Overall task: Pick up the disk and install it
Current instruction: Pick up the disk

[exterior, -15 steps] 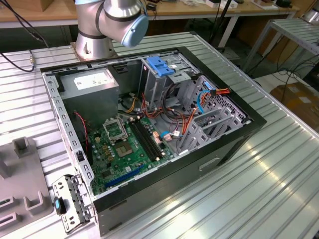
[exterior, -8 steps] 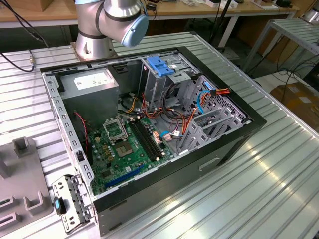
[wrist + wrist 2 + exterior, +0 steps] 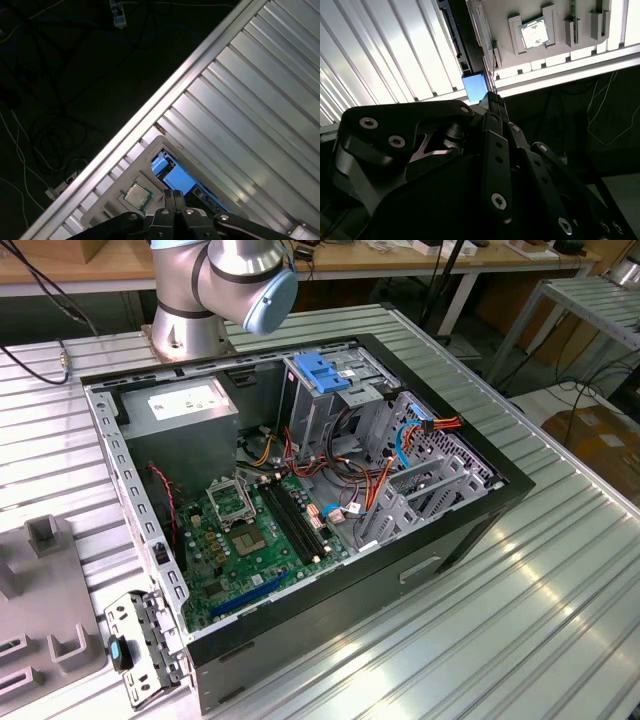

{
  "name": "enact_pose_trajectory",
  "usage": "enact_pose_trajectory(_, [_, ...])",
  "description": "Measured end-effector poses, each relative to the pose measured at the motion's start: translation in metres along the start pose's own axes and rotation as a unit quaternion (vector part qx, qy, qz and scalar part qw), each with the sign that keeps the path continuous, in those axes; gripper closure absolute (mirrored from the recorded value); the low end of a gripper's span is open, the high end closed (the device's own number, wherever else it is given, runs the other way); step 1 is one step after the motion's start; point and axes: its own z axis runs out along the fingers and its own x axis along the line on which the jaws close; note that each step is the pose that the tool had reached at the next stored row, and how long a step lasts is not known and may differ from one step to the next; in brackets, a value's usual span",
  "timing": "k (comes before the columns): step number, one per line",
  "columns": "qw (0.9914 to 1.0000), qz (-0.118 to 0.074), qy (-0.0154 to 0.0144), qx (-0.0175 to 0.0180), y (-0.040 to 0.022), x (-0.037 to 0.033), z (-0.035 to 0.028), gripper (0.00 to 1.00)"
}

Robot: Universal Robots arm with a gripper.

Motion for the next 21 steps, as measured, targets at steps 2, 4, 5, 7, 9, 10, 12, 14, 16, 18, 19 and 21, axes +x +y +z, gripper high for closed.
enact_pose_trajectory(2, [0.99998,-0.006,0.0002,0.0000,0.0000,0.0000,0.0000,0.89])
enact_pose_trajectory(4, [0.99993,-0.012,0.0005,0.0000,0.0000,0.0000,0.0000,0.89])
enact_pose_trajectory(5, [0.99990,-0.014,0.0006,0.0000,0.0000,0.0000,0.0000,0.89])
enact_pose_trajectory(7, [0.99979,-0.021,0.0009,0.0000,-0.0001,0.0000,0.0000,0.89])
enact_pose_trajectory(9, [0.99965,-0.026,0.0011,0.0000,-0.0001,0.0001,0.0000,0.89])
enact_pose_trajectory(10, [0.99954,-0.030,0.0013,0.0000,-0.0001,0.0001,0.0000,0.89])
enact_pose_trajectory(12, [0.99939,-0.035,0.0015,0.0000,-0.0001,0.0001,0.0000,0.89])
enact_pose_trajectory(14, [0.99890,-0.047,0.0020,0.0001,-0.0002,0.0002,0.0000,0.89])
enact_pose_trajectory(16, [0.99856,-0.054,0.0023,0.0000,-0.0002,0.0002,0.0000,0.89])
enact_pose_trajectory(18, [0.99787,-0.065,0.0028,0.0001,-0.0003,0.0003,0.0000,0.89])
enact_pose_trajectory(19, [0.99758,-0.070,0.0030,0.0001,-0.0003,0.0003,0.0000,0.89])
enact_pose_trajectory(21, [0.99717,-0.075,0.0032,0.0001,-0.0004,0.0003,0.0000,0.89])
